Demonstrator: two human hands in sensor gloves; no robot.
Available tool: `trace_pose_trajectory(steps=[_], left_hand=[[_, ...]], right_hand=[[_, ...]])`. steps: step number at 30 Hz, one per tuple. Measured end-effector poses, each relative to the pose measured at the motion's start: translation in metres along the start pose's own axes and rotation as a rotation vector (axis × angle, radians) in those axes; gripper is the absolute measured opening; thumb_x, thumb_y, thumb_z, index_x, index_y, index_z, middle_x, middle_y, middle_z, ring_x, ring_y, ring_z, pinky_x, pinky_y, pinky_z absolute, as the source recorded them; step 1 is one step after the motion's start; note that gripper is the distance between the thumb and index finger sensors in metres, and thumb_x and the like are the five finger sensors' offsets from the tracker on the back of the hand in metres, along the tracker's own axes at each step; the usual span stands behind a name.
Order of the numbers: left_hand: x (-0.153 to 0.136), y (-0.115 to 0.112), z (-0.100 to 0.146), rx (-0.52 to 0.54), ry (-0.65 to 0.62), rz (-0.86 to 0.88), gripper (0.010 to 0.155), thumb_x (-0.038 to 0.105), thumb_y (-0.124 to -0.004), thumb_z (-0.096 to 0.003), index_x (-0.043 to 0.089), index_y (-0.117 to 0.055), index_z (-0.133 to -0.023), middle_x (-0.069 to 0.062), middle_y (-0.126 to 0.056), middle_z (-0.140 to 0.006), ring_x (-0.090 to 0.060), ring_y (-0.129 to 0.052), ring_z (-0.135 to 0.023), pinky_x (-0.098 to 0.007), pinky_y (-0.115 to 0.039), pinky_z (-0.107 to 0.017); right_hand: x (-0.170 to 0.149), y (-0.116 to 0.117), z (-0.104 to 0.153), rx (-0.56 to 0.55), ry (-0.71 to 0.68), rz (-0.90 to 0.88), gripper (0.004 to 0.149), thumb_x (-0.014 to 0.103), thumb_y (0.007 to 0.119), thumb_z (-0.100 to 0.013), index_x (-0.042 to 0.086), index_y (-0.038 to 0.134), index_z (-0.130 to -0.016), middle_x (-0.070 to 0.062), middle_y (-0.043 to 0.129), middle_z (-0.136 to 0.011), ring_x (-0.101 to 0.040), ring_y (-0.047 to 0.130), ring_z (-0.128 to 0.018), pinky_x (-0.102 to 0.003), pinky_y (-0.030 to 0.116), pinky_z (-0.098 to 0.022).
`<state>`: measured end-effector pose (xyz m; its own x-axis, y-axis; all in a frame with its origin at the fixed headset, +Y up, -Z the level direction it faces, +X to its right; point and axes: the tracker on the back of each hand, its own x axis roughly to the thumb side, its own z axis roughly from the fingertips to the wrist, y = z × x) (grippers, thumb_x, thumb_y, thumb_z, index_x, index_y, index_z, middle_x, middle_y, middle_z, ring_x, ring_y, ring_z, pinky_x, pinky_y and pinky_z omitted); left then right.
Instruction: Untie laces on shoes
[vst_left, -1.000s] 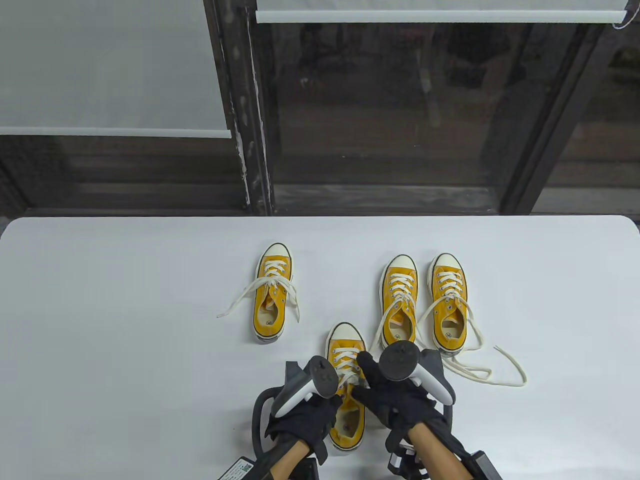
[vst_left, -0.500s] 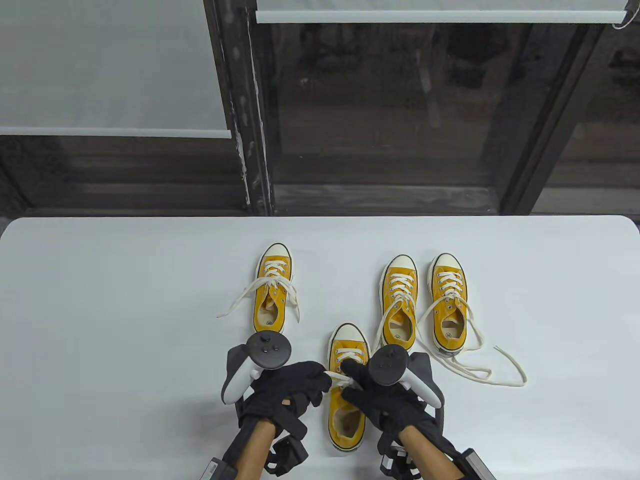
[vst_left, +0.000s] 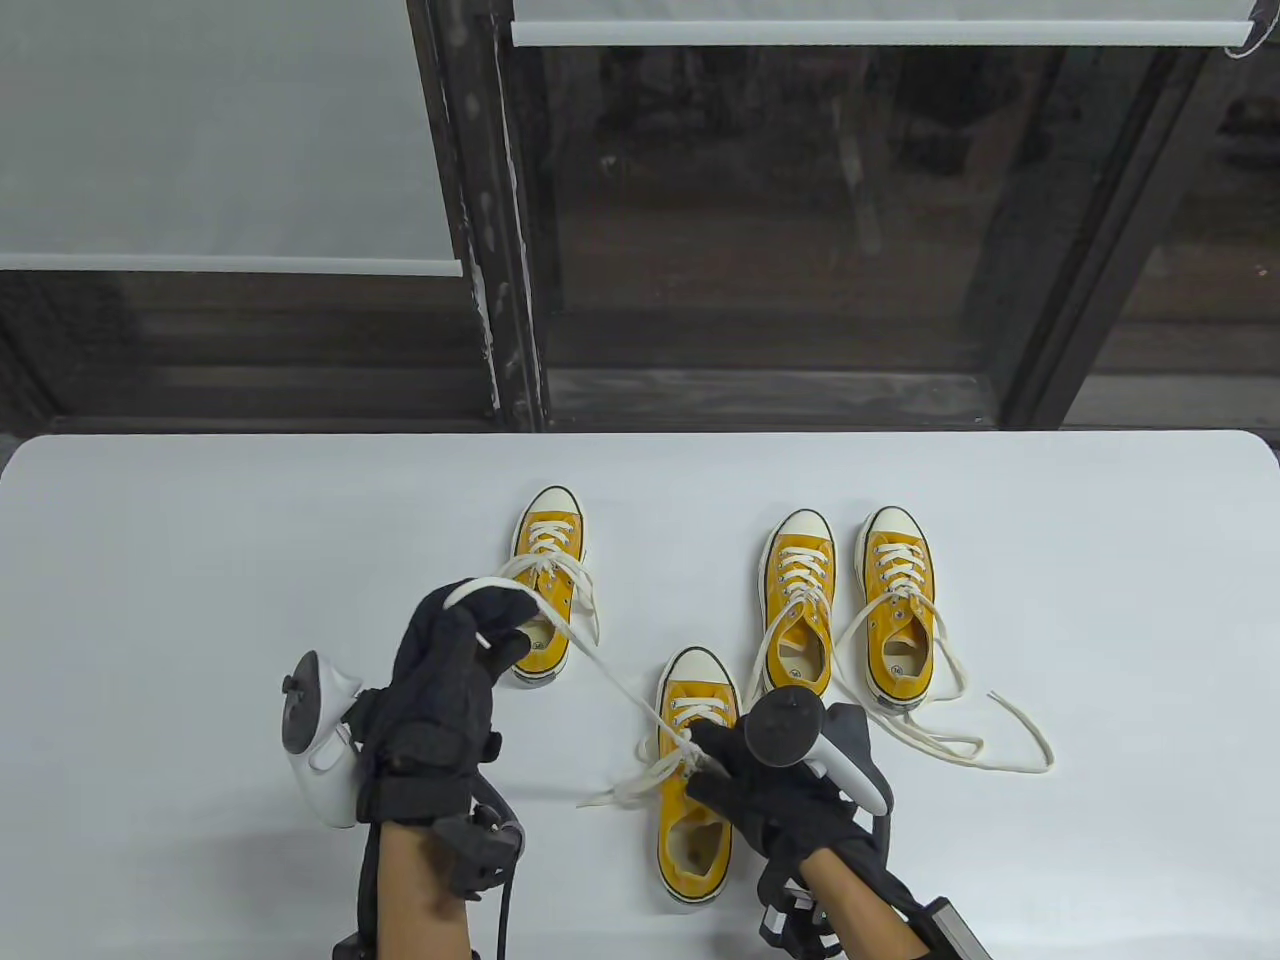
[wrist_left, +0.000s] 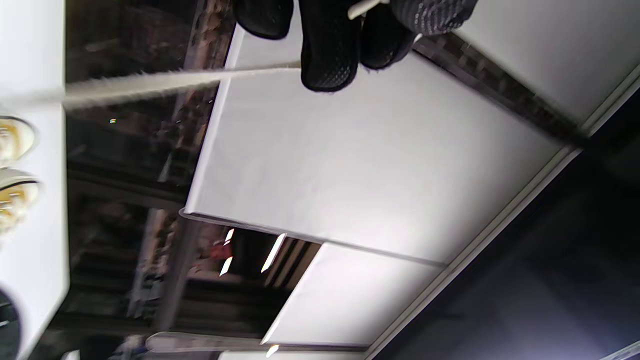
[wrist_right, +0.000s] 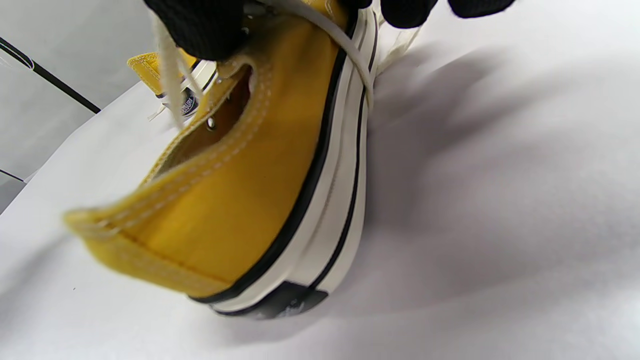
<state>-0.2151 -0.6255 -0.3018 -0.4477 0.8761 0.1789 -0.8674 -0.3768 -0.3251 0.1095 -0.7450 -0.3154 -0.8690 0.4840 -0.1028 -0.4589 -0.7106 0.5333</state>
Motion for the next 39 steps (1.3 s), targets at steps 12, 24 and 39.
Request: trace_pose_trajectory(steps=[12,24,39], left_hand=[[-0.008,0.026,0.027,0.571,0.513,-0.952,0.043,0.045,-0.067,-0.0636,0.022,-0.075,-0.099,-0.007,-0.078,-0.107,-0.035,-0.057,-0.111,-0.068,-0.039,-0.08],[-0.05,-0.021,-0.003,0.22,0.671,-1.301,0.093,0.055,-0.078,-0.0556,0.018,-0.023,-0.12,-0.017,-0.025,-0.128,-0.047,-0.02,-0.118,-0.073,-0.027,-0.08],[-0.105,-0.073,-0.016,-0.2,0.669,-1.17,0.045,0.045,-0.073,-0.0598,0.018,-0.082,-0.095,-0.004,-0.094,-0.084,-0.027,-0.085,-0.091,-0.063,-0.056,-0.076]], right_hand=[[0.002,0.002,0.001,-0.007,-0.011,0.005,0.056,0.051,0.059,-0.068,0.048,0.03,-0.115,-0.012,0.015,-0.12,-0.04,0.034,-0.111,-0.061,0.042,-0.077],[0.002,-0.02,0.02,-0.317,-0.043,0.0,0.035,0.042,0.065,-0.066,0.035,0.065,-0.1,-0.009,0.044,-0.116,-0.031,0.061,-0.104,-0.058,0.054,-0.074],[-0.005,-0.035,0.031,-0.4,-0.008,-0.075,0.047,0.058,0.065,-0.062,0.02,0.092,-0.063,-0.004,0.079,-0.094,-0.031,0.081,-0.085,-0.055,0.064,-0.066]])
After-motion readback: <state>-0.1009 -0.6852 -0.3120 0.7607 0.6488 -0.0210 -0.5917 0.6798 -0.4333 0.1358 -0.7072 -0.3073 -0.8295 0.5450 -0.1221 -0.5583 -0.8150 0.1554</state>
